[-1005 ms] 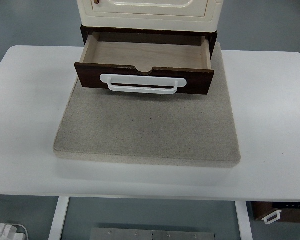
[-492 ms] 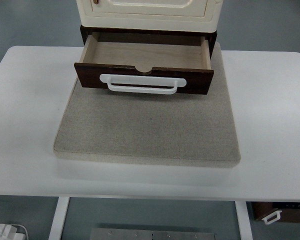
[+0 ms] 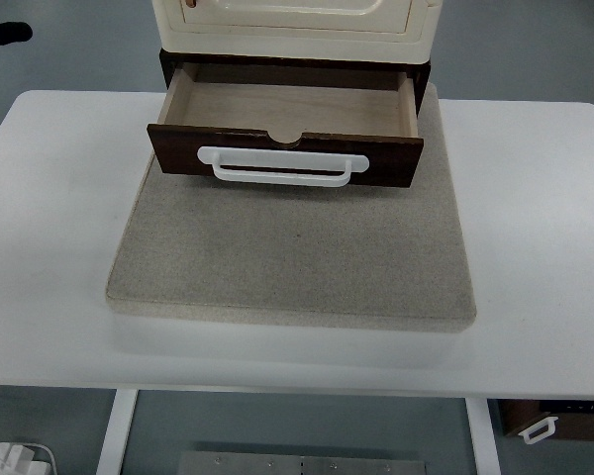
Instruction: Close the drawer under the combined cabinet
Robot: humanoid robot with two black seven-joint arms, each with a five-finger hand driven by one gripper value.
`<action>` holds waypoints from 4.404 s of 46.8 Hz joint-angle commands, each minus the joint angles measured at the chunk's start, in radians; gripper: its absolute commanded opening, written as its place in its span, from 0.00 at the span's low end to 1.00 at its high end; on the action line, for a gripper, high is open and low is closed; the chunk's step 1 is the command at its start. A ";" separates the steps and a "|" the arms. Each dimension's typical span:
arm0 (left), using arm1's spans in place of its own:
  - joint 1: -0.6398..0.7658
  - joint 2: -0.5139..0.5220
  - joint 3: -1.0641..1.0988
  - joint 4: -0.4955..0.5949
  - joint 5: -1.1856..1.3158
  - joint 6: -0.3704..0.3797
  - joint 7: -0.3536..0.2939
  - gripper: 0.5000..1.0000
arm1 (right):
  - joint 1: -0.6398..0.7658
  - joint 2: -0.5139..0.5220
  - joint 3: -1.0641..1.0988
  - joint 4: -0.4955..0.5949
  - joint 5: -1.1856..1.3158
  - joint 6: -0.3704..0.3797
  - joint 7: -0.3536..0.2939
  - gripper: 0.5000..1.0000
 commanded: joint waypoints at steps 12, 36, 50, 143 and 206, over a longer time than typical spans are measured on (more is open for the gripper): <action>-0.009 -0.017 0.216 -0.180 0.158 0.052 0.000 1.00 | 0.000 0.000 0.000 0.000 0.000 0.000 0.000 0.90; -0.026 -0.035 0.516 -0.316 0.415 0.026 0.115 1.00 | 0.000 0.000 0.000 0.000 0.000 0.000 0.000 0.90; -0.017 -0.052 0.569 -0.313 0.483 -0.003 0.290 1.00 | 0.000 0.000 0.000 0.000 0.000 0.000 0.000 0.90; -0.075 -0.256 0.497 0.265 0.683 -0.061 0.466 1.00 | 0.000 0.000 0.000 0.000 0.000 0.000 0.000 0.90; -0.078 -0.264 0.448 0.259 0.666 -0.054 0.396 1.00 | 0.000 0.000 0.000 0.000 0.000 0.000 -0.001 0.90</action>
